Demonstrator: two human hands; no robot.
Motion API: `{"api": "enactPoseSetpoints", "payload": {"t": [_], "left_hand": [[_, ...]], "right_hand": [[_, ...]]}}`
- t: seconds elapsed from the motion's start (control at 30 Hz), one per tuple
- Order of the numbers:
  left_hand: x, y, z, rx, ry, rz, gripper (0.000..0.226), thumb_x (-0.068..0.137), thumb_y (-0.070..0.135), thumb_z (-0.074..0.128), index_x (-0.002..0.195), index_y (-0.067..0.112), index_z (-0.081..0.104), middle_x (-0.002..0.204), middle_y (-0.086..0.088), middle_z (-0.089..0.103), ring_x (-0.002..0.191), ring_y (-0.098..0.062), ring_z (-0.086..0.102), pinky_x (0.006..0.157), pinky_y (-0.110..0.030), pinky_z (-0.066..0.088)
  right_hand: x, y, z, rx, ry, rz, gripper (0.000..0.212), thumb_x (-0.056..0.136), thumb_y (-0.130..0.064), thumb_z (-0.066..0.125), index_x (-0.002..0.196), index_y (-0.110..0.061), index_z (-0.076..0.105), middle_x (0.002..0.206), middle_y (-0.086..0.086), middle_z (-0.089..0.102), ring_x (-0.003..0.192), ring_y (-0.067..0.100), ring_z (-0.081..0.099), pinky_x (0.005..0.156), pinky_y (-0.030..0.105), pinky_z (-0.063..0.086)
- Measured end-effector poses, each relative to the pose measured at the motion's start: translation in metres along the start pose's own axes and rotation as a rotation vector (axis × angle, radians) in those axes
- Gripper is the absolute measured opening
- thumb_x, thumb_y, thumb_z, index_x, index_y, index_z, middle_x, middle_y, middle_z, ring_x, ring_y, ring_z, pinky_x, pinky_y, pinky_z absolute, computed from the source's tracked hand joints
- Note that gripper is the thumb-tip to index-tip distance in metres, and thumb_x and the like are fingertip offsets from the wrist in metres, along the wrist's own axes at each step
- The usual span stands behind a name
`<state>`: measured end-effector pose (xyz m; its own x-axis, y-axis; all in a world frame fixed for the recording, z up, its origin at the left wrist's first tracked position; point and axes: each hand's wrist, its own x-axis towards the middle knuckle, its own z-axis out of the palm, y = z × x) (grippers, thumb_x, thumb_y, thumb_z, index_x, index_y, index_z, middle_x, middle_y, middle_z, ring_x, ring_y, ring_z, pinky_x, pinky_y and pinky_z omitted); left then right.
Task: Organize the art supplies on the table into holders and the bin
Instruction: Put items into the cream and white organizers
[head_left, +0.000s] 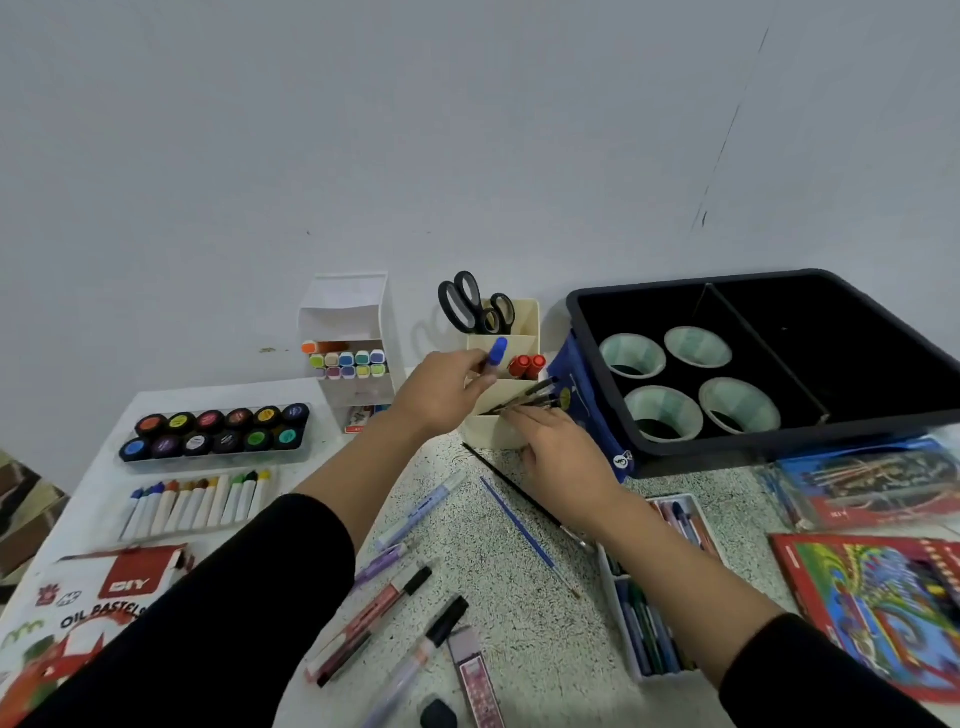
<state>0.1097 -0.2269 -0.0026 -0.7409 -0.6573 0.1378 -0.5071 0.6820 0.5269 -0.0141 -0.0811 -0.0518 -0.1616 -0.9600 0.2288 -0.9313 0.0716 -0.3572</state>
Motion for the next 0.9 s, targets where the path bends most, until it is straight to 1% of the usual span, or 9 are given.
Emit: {"api": "enactPoseSetpoints", "payload": {"t": [0.1, 0.17, 0.3, 0.4, 0.47, 0.53, 0.6, 0.73, 0.9], "left_hand": [[0.000, 0.000, 0.000, 0.059, -0.092, -0.002, 0.027, 0.100, 0.043, 0.049, 0.124, 0.032, 0.045, 0.114, -0.001, 0.071, 0.089, -0.021, 0.066, 0.085, -0.041, 0.054], [-0.002, 0.001, 0.000, 0.077, -0.115, -0.013, 0.026, 0.100, 0.047, 0.047, 0.121, 0.033, 0.041, 0.115, -0.003, 0.071, 0.100, -0.025, 0.067, 0.087, -0.046, 0.054], [-0.006, 0.001, -0.001, 0.069, -0.097, -0.015, 0.024, 0.102, 0.037, 0.050, 0.120, 0.022, 0.055, 0.127, 0.000, 0.066, 0.079, -0.017, 0.060, 0.084, -0.037, 0.050], [-0.015, -0.003, -0.004, 0.019, -0.068, 0.002, 0.029, 0.100, 0.033, 0.056, 0.128, 0.024, 0.060, 0.127, 0.006, 0.066, 0.081, -0.017, 0.063, 0.080, -0.032, 0.048], [-0.026, -0.006, -0.009, -0.029, -0.038, 0.003, 0.027, 0.099, 0.029, 0.058, 0.126, 0.024, 0.063, 0.121, 0.008, 0.067, 0.082, -0.015, 0.064, 0.080, -0.033, 0.051], [-0.040, -0.012, -0.014, -0.109, 0.014, -0.005, 0.023, 0.098, 0.027, 0.060, 0.121, 0.025, 0.065, 0.114, 0.009, 0.067, 0.084, -0.012, 0.063, 0.077, -0.031, 0.053], [-0.059, -0.020, -0.016, -0.172, 0.052, -0.009, 0.019, 0.097, 0.024, 0.062, 0.115, 0.025, 0.066, 0.110, 0.013, 0.066, 0.084, -0.005, 0.062, 0.073, -0.022, 0.050], [-0.100, -0.044, -0.010, -0.195, 0.030, -0.048, 0.013, 0.098, 0.027, 0.061, 0.109, 0.030, 0.067, 0.102, 0.020, 0.065, 0.085, 0.001, 0.059, 0.068, -0.013, 0.041], [-0.121, -0.058, -0.007, -0.232, 0.042, -0.080, 0.010, 0.098, 0.029, 0.059, 0.102, 0.032, 0.069, 0.093, 0.017, 0.064, 0.088, -0.001, 0.059, 0.068, -0.010, 0.038]], "right_hand": [[-0.002, -0.004, 0.000, 0.010, -0.005, 0.004, 0.055, 0.088, -0.002, 0.051, 0.142, -0.014, 0.053, 0.143, 0.003, 0.056, 0.124, 0.031, 0.053, 0.099, 0.051, 0.049], [-0.008, -0.011, -0.003, 0.034, 0.033, -0.006, 0.052, 0.089, -0.004, 0.051, 0.140, -0.014, 0.054, 0.143, 0.002, 0.055, 0.121, 0.031, 0.054, 0.100, 0.047, 0.049], [-0.026, -0.028, -0.006, 0.135, 0.078, -0.069, 0.035, 0.091, -0.013, 0.058, 0.125, -0.015, 0.063, 0.127, -0.002, 0.060, 0.113, 0.019, 0.057, 0.093, 0.038, 0.051], [-0.043, -0.040, -0.006, 0.231, -0.210, -0.181, 0.026, 0.097, -0.032, 0.060, 0.120, -0.023, 0.066, 0.115, -0.009, 0.064, 0.107, 0.004, 0.054, 0.099, 0.028, 0.046], [-0.054, -0.047, -0.002, 0.224, -0.393, -0.277, 0.028, 0.097, -0.040, 0.061, 0.120, -0.024, 0.066, 0.113, -0.010, 0.064, 0.108, 0.001, 0.051, 0.104, 0.027, 0.042], [-0.064, -0.051, 0.005, 0.219, -0.473, -0.331, 0.032, 0.094, -0.040, 0.066, 0.122, -0.025, 0.065, 0.111, -0.010, 0.060, 0.107, 0.003, 0.047, 0.099, 0.029, 0.043], [-0.070, -0.054, 0.011, 0.218, -0.491, -0.352, 0.034, 0.090, -0.038, 0.071, 0.121, -0.025, 0.066, 0.109, -0.010, 0.054, 0.106, 0.006, 0.043, 0.090, 0.026, 0.040], [-0.071, -0.058, 0.013, 0.251, -0.511, -0.295, 0.022, 0.091, -0.030, 0.071, 0.113, -0.025, 0.071, 0.102, -0.015, 0.048, 0.101, 0.004, 0.041, 0.084, 0.024, 0.037], [-0.062, -0.057, -0.004, 0.486, -0.563, -0.078, 0.012, 0.095, -0.020, 0.068, 0.107, -0.022, 0.069, 0.103, -0.014, 0.064, 0.095, -0.005, 0.057, 0.082, 0.020, 0.047]]}}
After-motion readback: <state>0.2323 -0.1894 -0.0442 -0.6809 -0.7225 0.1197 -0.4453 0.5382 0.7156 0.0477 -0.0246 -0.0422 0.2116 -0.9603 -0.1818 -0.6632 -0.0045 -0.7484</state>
